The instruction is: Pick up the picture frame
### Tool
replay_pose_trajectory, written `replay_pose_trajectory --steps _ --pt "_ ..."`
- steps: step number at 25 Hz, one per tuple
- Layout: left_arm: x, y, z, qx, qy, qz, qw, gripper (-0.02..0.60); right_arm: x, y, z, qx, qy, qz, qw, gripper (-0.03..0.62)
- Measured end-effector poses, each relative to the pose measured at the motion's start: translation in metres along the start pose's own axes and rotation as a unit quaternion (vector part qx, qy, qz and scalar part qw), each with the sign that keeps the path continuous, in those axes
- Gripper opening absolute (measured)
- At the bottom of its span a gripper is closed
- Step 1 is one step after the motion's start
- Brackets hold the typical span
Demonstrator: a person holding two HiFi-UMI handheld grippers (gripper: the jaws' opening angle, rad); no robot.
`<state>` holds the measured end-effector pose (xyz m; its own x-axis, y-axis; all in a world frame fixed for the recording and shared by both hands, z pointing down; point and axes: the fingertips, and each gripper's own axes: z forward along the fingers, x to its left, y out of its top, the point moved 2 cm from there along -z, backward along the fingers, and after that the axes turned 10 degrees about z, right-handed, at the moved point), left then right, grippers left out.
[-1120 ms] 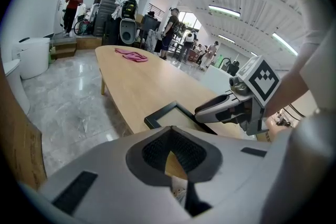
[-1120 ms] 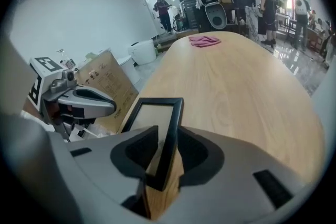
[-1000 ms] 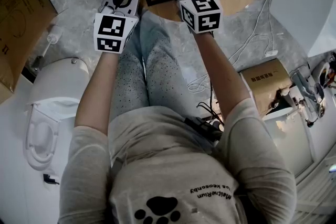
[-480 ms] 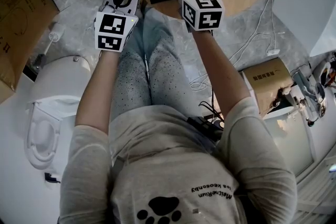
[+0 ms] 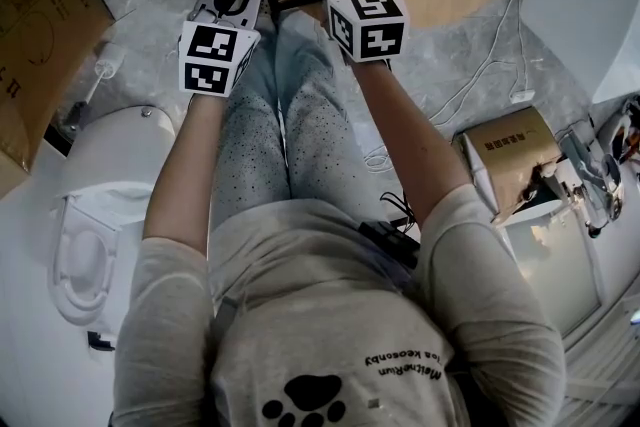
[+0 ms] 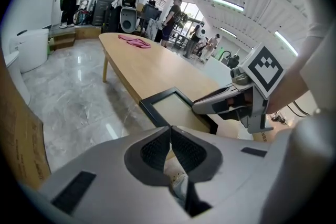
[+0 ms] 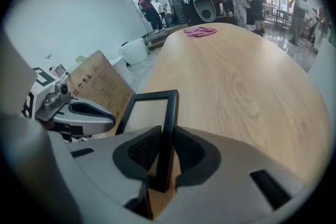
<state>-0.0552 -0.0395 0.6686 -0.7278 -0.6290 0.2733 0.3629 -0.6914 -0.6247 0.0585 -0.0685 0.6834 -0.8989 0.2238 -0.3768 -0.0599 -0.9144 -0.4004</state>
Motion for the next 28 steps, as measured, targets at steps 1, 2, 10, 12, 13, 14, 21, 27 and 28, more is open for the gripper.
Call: replay_pose_trajectory --steps 1,2,10,12,13,14,21,27,28 --pt "0.0 -0.002 0.0 0.001 -0.004 -0.006 1.0 0.011 0.001 -0.001 0.0 0.0 0.0 0.0 1.0 0.083" --pt "0.0 -0.003 -0.001 0.001 -0.007 -0.013 0.9999 0.011 0.002 -0.001 0.0 -0.001 0.0 0.0 1.0 0.083" --pt "0.007 -0.013 0.002 0.004 -0.039 -0.058 0.9976 0.178 0.013 -0.008 0.002 0.002 0.0 -0.004 1.0 0.081" --pt "0.008 -0.014 0.006 0.004 -0.049 -0.072 0.9962 0.209 0.013 -0.007 0.002 0.0 0.0 -0.003 1.0 0.081" --pt "0.008 -0.014 0.008 0.004 -0.055 -0.077 0.9955 0.224 0.012 -0.007 0.001 -0.001 0.0 -0.003 1.0 0.081" --pt "0.007 -0.014 0.011 0.006 -0.062 -0.079 0.9949 0.234 0.012 -0.007 0.001 -0.003 0.0 -0.001 1.0 0.081" --pt "-0.003 -0.014 0.029 0.005 -0.115 -0.11 0.9872 0.262 0.015 -0.008 0.0 -0.001 0.011 0.0 1.0 0.081" --pt "-0.006 -0.024 0.034 0.012 -0.134 -0.159 0.9782 0.262 0.026 -0.015 0.003 0.008 0.028 -0.007 1.0 0.081" --pt "-0.007 -0.025 0.034 0.012 -0.136 -0.167 0.9764 0.262 0.027 -0.015 0.004 0.008 0.031 -0.006 0.999 0.081"
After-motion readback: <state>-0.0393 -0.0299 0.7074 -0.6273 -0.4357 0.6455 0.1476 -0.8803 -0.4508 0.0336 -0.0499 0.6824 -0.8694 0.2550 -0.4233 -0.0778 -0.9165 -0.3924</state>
